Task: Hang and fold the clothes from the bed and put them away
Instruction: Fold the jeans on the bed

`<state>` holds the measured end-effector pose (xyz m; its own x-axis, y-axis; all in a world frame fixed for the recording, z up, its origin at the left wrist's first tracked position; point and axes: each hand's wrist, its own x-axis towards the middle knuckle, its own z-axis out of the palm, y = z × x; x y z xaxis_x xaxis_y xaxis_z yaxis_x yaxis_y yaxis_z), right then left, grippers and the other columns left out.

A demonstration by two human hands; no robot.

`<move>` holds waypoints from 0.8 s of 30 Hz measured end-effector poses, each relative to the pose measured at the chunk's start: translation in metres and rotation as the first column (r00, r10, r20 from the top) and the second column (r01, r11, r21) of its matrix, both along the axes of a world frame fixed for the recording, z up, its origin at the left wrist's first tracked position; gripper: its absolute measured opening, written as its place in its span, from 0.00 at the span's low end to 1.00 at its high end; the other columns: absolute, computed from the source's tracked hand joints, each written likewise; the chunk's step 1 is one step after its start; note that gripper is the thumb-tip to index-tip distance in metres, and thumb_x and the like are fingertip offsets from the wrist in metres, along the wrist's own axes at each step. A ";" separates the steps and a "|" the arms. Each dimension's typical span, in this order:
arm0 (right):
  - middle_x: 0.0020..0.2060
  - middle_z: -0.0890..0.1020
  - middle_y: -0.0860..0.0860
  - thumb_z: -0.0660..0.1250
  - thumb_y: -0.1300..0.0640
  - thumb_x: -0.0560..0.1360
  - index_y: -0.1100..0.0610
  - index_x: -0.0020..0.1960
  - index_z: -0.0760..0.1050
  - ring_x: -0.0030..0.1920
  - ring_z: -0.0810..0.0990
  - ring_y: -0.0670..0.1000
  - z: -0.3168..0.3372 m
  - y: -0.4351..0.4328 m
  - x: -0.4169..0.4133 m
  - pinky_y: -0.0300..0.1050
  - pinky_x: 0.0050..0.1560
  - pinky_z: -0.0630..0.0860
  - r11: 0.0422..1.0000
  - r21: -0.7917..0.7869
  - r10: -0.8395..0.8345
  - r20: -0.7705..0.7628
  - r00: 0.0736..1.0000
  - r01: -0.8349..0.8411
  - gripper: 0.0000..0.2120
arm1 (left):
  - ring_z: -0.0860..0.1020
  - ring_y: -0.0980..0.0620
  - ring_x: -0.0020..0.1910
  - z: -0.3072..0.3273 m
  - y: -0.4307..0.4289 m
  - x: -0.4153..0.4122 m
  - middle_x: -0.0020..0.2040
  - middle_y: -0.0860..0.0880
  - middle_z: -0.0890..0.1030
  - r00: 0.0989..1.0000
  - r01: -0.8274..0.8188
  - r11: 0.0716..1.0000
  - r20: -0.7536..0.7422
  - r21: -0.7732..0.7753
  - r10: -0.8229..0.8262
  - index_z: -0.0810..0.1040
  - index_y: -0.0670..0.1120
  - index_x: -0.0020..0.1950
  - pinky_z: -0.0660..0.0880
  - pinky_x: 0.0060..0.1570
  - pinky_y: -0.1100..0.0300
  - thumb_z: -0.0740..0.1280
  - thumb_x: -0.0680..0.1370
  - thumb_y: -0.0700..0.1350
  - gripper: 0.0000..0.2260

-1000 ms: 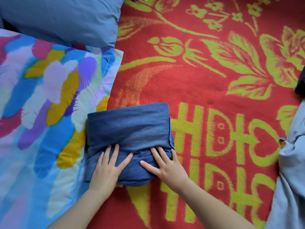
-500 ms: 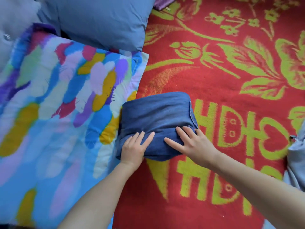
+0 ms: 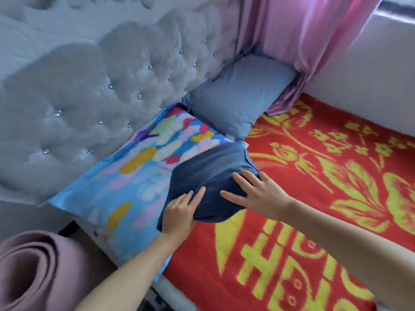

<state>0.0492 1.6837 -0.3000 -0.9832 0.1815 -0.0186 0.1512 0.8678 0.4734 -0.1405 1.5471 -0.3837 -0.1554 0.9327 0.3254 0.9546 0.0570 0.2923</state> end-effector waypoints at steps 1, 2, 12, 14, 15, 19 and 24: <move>0.53 0.81 0.60 0.69 0.59 0.61 0.47 0.67 0.62 0.48 0.81 0.58 0.013 -0.011 -0.008 0.45 0.35 0.75 0.998 0.023 0.062 -0.013 0.998 -0.062 0.36 | 0.84 0.48 0.39 0.011 -0.023 -0.001 0.44 0.43 0.85 0.999 -0.046 0.999 -0.013 0.019 0.047 0.82 0.44 0.58 0.79 0.33 0.59 0.81 0.47 0.35 0.38; 0.54 0.80 0.60 0.70 0.59 0.62 0.46 0.67 0.64 0.49 0.81 0.58 0.021 -0.020 -0.016 0.45 0.35 0.75 0.993 0.030 0.114 -0.022 0.993 -0.113 0.36 | 0.84 0.48 0.39 0.019 -0.042 -0.002 0.44 0.44 0.85 0.996 -0.085 0.996 -0.024 0.030 0.085 0.82 0.44 0.58 0.79 0.32 0.60 0.81 0.47 0.37 0.38; 0.52 0.82 0.59 0.76 0.54 0.57 0.42 0.63 0.74 0.48 0.82 0.58 0.060 -0.181 -0.135 0.46 0.38 0.77 0.831 0.102 0.541 0.079 0.837 -0.547 0.35 | 0.84 0.47 0.36 0.064 -0.268 -0.023 0.42 0.43 0.85 0.802 -0.581 0.813 -0.145 0.038 0.580 0.82 0.44 0.57 0.79 0.29 0.58 0.84 0.46 0.41 0.38; 0.52 0.82 0.59 0.77 0.53 0.55 0.44 0.66 0.68 0.47 0.82 0.58 0.059 -0.213 -0.150 0.46 0.38 0.77 0.775 0.078 0.620 0.098 0.779 -0.627 0.40 | 0.84 0.48 0.36 0.061 -0.307 -0.016 0.41 0.44 0.85 0.756 -0.641 0.766 -0.127 0.059 0.642 0.83 0.44 0.56 0.78 0.28 0.60 0.84 0.48 0.43 0.36; 0.52 0.82 0.59 0.77 0.53 0.55 0.45 0.66 0.66 0.47 0.82 0.58 0.058 -0.232 -0.156 0.46 0.38 0.77 0.743 0.063 0.659 0.101 0.745 -0.666 0.41 | 0.84 0.48 0.35 0.058 -0.328 -0.009 0.41 0.44 0.85 0.726 -0.676 0.735 -0.118 0.054 0.677 0.83 0.44 0.55 0.77 0.27 0.61 0.84 0.48 0.43 0.35; 0.52 0.82 0.57 0.78 0.48 0.55 0.41 0.64 0.73 0.46 0.83 0.56 0.052 -0.324 -0.174 0.44 0.39 0.78 0.590 0.020 0.789 0.196 0.582 -0.807 0.38 | 0.80 0.52 0.27 0.035 -0.420 0.030 0.35 0.50 0.84 0.603 -0.798 0.602 -0.027 -0.036 0.798 0.84 0.45 0.54 0.70 0.21 0.67 0.84 0.47 0.46 0.36; 0.52 0.82 0.54 0.77 0.37 0.51 0.42 0.65 0.73 0.47 0.82 0.53 0.029 -0.452 -0.182 0.44 0.39 0.79 0.440 -0.086 0.863 0.314 0.395 -0.894 0.43 | 0.71 0.60 0.17 0.008 -0.542 0.066 0.26 0.59 0.77 0.489 -0.864 0.479 -0.032 -0.155 0.872 0.85 0.52 0.51 0.60 0.15 0.67 0.82 0.41 0.52 0.37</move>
<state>-0.1332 1.2319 -0.2714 -0.5466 -0.7644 -0.3420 -0.8164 0.3956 0.4206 -0.0748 1.0049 -0.3759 -0.9208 0.3452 0.1814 0.3826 0.8898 0.2488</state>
